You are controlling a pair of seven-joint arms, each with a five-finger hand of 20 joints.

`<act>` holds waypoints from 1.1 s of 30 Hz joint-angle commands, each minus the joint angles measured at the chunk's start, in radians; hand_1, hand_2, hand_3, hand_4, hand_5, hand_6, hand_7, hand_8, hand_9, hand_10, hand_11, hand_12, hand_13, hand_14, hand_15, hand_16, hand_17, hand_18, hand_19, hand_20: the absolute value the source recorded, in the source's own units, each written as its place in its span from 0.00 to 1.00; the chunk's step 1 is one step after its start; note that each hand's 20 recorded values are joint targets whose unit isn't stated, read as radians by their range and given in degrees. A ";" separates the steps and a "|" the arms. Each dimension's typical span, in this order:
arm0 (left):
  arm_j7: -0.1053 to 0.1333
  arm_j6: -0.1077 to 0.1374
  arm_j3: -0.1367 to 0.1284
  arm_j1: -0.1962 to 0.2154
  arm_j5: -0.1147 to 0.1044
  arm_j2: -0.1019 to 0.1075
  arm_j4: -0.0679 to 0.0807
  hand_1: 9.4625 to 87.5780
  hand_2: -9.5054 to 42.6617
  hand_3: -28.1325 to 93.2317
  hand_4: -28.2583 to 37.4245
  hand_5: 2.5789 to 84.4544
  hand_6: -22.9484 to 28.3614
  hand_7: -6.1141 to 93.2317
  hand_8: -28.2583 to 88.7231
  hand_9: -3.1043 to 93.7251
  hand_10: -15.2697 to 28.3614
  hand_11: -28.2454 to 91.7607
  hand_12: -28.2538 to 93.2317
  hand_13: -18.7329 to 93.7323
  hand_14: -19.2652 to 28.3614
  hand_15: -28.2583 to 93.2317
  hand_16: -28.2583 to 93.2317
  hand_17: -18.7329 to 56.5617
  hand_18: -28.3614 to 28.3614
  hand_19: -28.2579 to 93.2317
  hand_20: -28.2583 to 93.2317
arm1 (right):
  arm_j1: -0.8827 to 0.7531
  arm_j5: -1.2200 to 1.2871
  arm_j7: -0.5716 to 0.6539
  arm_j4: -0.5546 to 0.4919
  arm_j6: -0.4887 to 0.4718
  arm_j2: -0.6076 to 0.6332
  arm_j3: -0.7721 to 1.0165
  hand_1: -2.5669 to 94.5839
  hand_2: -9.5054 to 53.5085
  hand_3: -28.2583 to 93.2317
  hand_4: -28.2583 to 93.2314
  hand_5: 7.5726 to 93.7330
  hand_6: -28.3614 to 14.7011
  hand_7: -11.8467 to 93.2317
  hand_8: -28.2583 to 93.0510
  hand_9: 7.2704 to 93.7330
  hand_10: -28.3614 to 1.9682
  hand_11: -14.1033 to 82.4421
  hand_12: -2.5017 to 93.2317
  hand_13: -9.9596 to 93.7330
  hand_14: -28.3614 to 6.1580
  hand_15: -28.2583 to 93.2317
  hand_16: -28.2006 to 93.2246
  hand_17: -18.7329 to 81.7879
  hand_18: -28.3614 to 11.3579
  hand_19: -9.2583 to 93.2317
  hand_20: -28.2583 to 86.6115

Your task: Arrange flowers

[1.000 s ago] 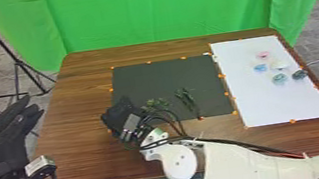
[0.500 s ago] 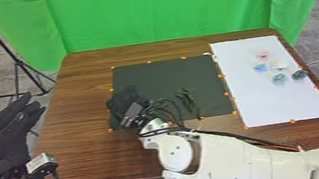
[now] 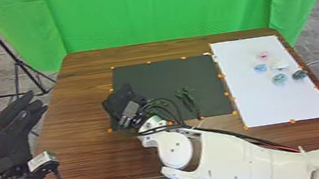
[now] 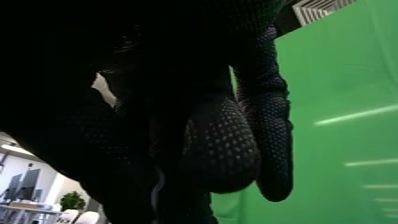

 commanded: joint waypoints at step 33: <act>0.005 0.010 -0.008 0.036 -0.009 0.010 -0.009 0.22 0.25 0.92 0.18 0.47 0.64 0.24 0.15 0.41 0.81 0.55 0.30 0.39 0.97 0.75 0.10 0.13 0.88 0.71 0.25 | -0.095 -0.050 -0.106 -0.075 -0.183 -0.046 0.156 0.43 0.00 0.90 0.01 0.68 0.57 0.32 0.13 0.71 0.43 0.49 0.22 0.74 0.50 0.84 0.37 0.45 0.17 0.88 0.22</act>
